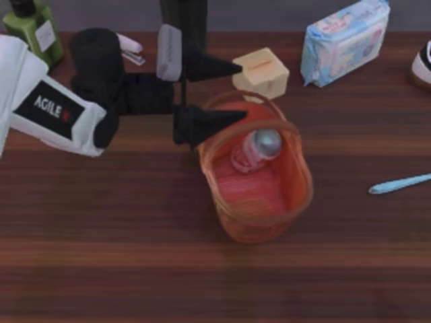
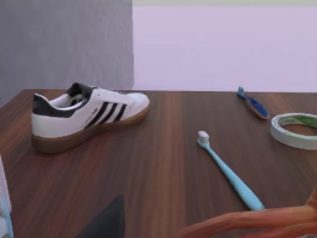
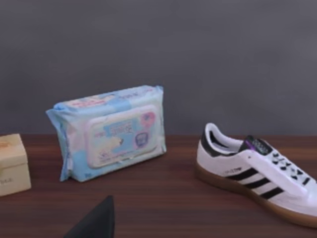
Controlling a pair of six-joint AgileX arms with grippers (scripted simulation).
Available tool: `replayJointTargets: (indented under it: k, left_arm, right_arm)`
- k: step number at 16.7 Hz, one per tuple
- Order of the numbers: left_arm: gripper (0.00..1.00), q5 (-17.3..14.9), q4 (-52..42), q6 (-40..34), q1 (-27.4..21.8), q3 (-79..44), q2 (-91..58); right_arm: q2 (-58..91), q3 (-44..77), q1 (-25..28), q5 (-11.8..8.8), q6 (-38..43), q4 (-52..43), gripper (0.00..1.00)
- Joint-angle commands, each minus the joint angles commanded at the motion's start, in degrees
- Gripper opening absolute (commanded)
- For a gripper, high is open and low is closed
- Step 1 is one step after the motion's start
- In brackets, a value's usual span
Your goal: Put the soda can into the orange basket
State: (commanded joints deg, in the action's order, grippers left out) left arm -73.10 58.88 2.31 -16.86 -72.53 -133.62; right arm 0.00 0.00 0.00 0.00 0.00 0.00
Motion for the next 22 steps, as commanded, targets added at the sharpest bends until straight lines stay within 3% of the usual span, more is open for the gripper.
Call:
replayJointTargets:
  k: [6,10,15,22]
  left_arm:
    - [1.00,0.35,-0.30,-0.11,-0.13,0.28,0.49]
    - [1.00,5.20,-4.32,-1.54,1.26,4.49,7.59]
    - [1.00,17.11,-13.94,-3.94,4.70,14.97,27.39]
    - [1.00,38.89,-31.75,-5.71,10.68,35.88,67.87]
  right_arm:
    - [0.56,0.55,0.26,-0.07,-0.36,-0.49,1.00]
    - [8.69,8.66,3.41,-0.58,-5.29,-7.19,1.00]
    - [31.52,32.07,10.01,-0.76,-17.01,-23.58,1.00]
    - [75.85,78.59,20.86,-0.05,-37.86,-53.33,1.00]
